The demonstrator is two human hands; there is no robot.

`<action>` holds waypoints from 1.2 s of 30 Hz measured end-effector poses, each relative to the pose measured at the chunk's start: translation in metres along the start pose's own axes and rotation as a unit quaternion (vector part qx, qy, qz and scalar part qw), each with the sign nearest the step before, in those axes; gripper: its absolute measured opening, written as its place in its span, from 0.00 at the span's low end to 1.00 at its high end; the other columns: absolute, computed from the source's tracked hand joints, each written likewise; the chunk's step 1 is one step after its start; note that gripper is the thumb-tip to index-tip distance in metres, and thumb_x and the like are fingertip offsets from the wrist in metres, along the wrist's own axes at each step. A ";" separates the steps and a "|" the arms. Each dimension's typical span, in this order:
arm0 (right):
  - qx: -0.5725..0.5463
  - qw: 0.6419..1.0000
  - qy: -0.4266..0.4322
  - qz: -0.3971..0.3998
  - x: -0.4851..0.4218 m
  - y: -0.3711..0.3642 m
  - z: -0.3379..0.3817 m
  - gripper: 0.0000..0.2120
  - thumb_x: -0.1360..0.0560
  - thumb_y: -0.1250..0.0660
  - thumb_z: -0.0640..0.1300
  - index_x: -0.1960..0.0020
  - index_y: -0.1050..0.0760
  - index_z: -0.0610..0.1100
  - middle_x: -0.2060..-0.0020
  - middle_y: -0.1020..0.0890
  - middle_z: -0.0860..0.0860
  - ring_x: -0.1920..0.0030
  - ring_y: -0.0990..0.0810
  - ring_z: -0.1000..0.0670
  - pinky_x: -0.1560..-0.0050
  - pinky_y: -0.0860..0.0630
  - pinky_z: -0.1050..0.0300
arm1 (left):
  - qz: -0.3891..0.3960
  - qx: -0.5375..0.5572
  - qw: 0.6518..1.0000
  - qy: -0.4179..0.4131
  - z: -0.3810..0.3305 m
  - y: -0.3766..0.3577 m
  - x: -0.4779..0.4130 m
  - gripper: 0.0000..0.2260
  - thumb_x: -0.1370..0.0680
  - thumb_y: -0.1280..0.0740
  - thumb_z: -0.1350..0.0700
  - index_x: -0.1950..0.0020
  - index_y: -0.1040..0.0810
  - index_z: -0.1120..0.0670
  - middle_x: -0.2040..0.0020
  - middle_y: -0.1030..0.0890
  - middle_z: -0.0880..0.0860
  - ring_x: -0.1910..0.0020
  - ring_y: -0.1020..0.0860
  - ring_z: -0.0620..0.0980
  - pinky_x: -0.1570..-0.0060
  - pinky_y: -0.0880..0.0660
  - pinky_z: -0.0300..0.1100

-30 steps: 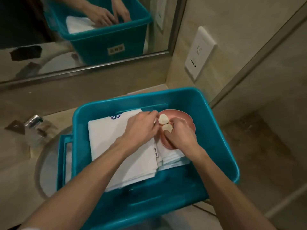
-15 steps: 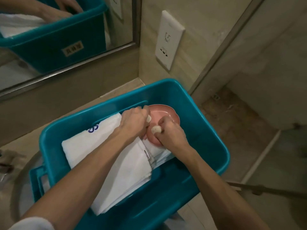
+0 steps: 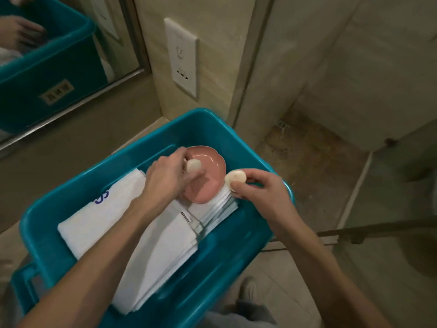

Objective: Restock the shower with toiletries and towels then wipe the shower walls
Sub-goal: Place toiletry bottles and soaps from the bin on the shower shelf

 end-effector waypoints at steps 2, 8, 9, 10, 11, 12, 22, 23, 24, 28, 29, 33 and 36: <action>-0.010 1.000 0.006 -0.004 0.009 0.015 0.003 0.08 0.27 0.25 0.38 0.53 0.14 0.50 0.56 0.12 0.49 0.55 0.16 0.52 0.54 0.18 0.57 | 0.024 0.040 0.999 -0.022 -0.024 0.009 0.007 0.20 0.32 0.32 0.29 0.55 0.26 0.44 0.60 0.18 0.42 0.58 0.21 0.49 0.59 0.25 0.48; -0.011 0.999 0.032 -0.029 0.052 0.088 0.016 0.11 0.27 0.24 0.42 0.45 0.17 0.50 0.55 0.13 0.48 0.55 0.16 0.55 0.59 0.23 0.59 | 0.071 0.101 0.983 -0.136 -0.124 0.025 0.027 0.15 0.24 0.37 0.33 0.42 0.22 0.37 0.57 0.17 0.40 0.57 0.19 0.43 0.50 0.21 0.52; -0.012 0.998 0.036 -0.041 0.061 0.104 0.017 0.13 0.27 0.24 0.42 0.44 0.18 0.49 0.56 0.13 0.47 0.56 0.16 0.53 0.58 0.23 0.57 | 0.071 0.107 0.979 -0.157 -0.145 0.026 0.032 0.15 0.23 0.37 0.35 0.41 0.22 0.38 0.59 0.18 0.41 0.58 0.19 0.42 0.49 0.21 0.52; -0.014 0.998 0.041 -0.054 0.072 0.121 0.019 0.14 0.28 0.23 0.42 0.43 0.19 0.48 0.56 0.13 0.47 0.57 0.15 0.51 0.58 0.23 0.57 | 0.067 0.117 0.975 -0.175 -0.166 0.027 0.037 0.14 0.22 0.36 0.37 0.40 0.22 0.40 0.60 0.18 0.43 0.58 0.19 0.42 0.49 0.22 0.52; -0.014 0.997 0.046 -0.066 0.083 0.139 0.020 0.14 0.28 0.23 0.42 0.44 0.20 0.46 0.57 0.13 0.46 0.58 0.15 0.51 0.58 0.23 0.57 | 0.064 0.130 0.971 -0.187 -0.187 0.027 0.043 0.14 0.23 0.33 0.38 0.41 0.22 0.42 0.61 0.18 0.44 0.58 0.19 0.43 0.49 0.22 0.53; -0.010 0.996 0.054 -0.077 0.095 0.158 0.021 0.14 0.28 0.23 0.42 0.45 0.21 0.45 0.58 0.13 0.47 0.58 0.14 0.50 0.59 0.23 0.57 | 0.063 0.143 0.968 -0.198 -0.207 0.027 0.049 0.14 0.24 0.32 0.38 0.43 0.23 0.43 0.62 0.17 0.44 0.58 0.18 0.45 0.50 0.22 0.54; 0.028 0.975 0.160 -0.153 0.242 0.354 0.029 0.07 0.25 0.25 0.43 0.48 0.18 0.46 0.59 0.13 0.46 0.62 0.18 0.57 0.62 0.26 0.64 | 0.090 0.169 0.919 -0.344 -0.419 -0.012 0.158 0.13 0.28 0.26 0.39 0.52 0.18 0.46 0.60 0.15 0.45 0.62 0.19 0.43 0.59 0.20 0.48; 0.034 0.971 0.169 -0.163 0.257 0.374 0.032 0.06 0.25 0.25 0.43 0.48 0.17 0.48 0.60 0.13 0.47 0.62 0.19 0.57 0.61 0.26 0.61 | 0.090 0.172 0.913 -0.358 -0.441 -0.016 0.170 0.11 0.27 0.25 0.41 0.52 0.17 0.46 0.59 0.15 0.45 0.62 0.19 0.41 0.60 0.21 0.45; 0.039 0.968 0.180 -0.172 0.270 0.393 0.035 0.06 0.25 0.26 0.43 0.48 0.17 0.48 0.59 0.13 0.47 0.61 0.18 0.56 0.59 0.25 0.59 | 0.089 0.178 0.906 -0.373 -0.462 -0.019 0.182 0.10 0.27 0.25 0.43 0.52 0.17 0.46 0.59 0.15 0.45 0.62 0.19 0.40 0.60 0.22 0.42; 0.053 0.951 0.219 -0.212 0.316 0.464 0.057 0.07 0.24 0.27 0.42 0.47 0.17 0.47 0.58 0.13 0.45 0.60 0.18 0.54 0.59 0.24 0.59 | 0.110 0.248 0.872 -0.408 -0.547 -0.024 0.218 0.08 0.25 0.24 0.49 0.49 0.16 0.49 0.59 0.15 0.51 0.64 0.20 0.42 0.64 0.22 0.40; 0.056 0.947 0.227 -0.220 0.324 0.479 0.064 0.07 0.24 0.27 0.42 0.46 0.18 0.47 0.58 0.13 0.45 0.60 0.17 0.54 0.60 0.24 0.61 | 0.109 0.262 0.866 -0.411 -0.566 -0.023 0.223 0.08 0.25 0.24 0.49 0.48 0.16 0.49 0.59 0.15 0.52 0.64 0.20 0.43 0.65 0.21 0.43; 0.060 0.934 0.244 -0.253 0.342 0.529 0.090 0.14 0.25 0.26 0.44 0.41 0.22 0.45 0.55 0.12 0.47 0.57 0.14 0.50 0.62 0.22 0.61 | 0.092 0.319 0.847 -0.415 -0.634 -0.011 0.229 0.09 0.25 0.24 0.52 0.47 0.16 0.53 0.59 0.14 0.54 0.61 0.16 0.49 0.62 0.18 0.47; 0.059 0.926 0.243 -0.284 0.344 0.564 0.102 0.14 0.25 0.25 0.44 0.43 0.22 0.42 0.55 0.13 0.47 0.60 0.15 0.53 0.66 0.23 0.66 | 0.083 0.365 0.841 -0.390 -0.674 0.001 0.221 0.12 0.25 0.24 0.55 0.46 0.18 0.61 0.57 0.13 0.56 0.60 0.16 0.50 0.63 0.19 0.41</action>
Point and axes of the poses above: each hand's wrist, its own x-axis away from the middle knuckle, its own y-axis out of the back of the hand, z = x × y, the point moved 7 cm from there along -x, towards the middle knuckle
